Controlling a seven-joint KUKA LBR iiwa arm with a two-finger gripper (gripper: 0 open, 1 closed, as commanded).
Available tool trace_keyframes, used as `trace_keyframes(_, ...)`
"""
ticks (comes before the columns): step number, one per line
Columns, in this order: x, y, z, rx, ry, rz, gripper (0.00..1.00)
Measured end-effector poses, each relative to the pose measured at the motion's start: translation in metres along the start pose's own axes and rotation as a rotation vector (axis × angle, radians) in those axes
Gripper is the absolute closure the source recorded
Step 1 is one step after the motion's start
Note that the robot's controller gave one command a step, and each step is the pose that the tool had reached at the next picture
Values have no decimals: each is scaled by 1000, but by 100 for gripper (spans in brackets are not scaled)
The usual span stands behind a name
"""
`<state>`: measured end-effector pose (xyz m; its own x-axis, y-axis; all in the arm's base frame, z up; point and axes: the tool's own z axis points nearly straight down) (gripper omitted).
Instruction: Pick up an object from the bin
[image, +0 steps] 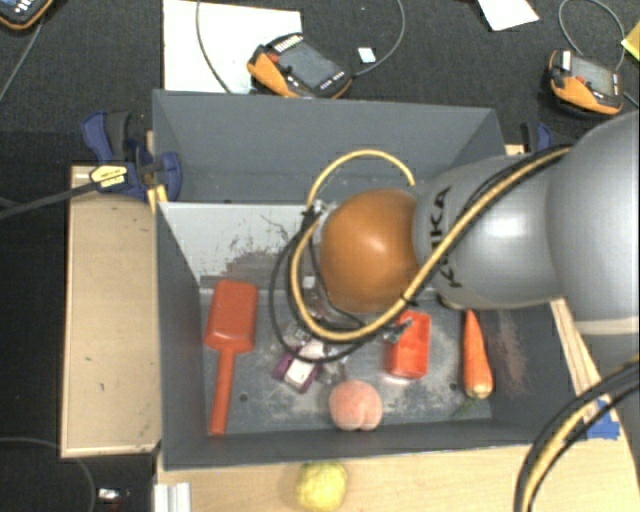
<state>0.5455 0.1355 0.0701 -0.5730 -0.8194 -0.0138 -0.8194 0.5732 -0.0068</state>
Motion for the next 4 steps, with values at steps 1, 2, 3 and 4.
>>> trace_keyframes(1,0,0,0,-1,0,3,100)
trace_keyframes(2,0,0,-6,0,-3,7,100)
trace_keyframes(3,0,0,-14,1,-5,12,100)
trace_keyframes(4,-1,0,-24,1,-8,17,100)
